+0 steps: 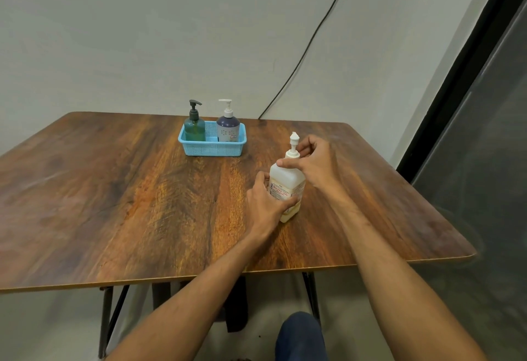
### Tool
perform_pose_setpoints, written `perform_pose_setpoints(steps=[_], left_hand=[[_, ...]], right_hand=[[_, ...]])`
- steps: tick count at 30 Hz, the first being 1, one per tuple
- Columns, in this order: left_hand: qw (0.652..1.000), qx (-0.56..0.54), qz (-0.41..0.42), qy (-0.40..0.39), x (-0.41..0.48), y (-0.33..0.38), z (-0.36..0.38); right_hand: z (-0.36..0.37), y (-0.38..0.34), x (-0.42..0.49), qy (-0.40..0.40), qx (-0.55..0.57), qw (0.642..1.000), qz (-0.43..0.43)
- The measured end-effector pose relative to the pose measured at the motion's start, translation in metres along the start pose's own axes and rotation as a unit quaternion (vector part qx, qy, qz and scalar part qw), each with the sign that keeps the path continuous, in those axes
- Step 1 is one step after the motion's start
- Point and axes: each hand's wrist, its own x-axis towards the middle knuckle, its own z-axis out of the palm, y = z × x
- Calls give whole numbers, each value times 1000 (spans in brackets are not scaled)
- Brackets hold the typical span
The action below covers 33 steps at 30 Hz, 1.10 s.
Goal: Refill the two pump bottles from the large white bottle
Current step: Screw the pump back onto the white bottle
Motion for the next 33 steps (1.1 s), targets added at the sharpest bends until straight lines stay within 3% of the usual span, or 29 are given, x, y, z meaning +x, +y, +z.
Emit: perform_pose_setpoints(steps=[7,18,24,33], left_hand=[[1000,2,1,-7,-1,0,1],[1000,0,1,-12,0,-4,2],[1000,2,4,-7,2,-7,3],[999,-5,7,-35,4,-4,-4]], right_hand=[[-10,12,6,-79,21,997,3],[19,7,-8,88,-25,996,2],[4,13,-6,5,5,1000,-8],[-5,25,-10,-48,16,999,0]])
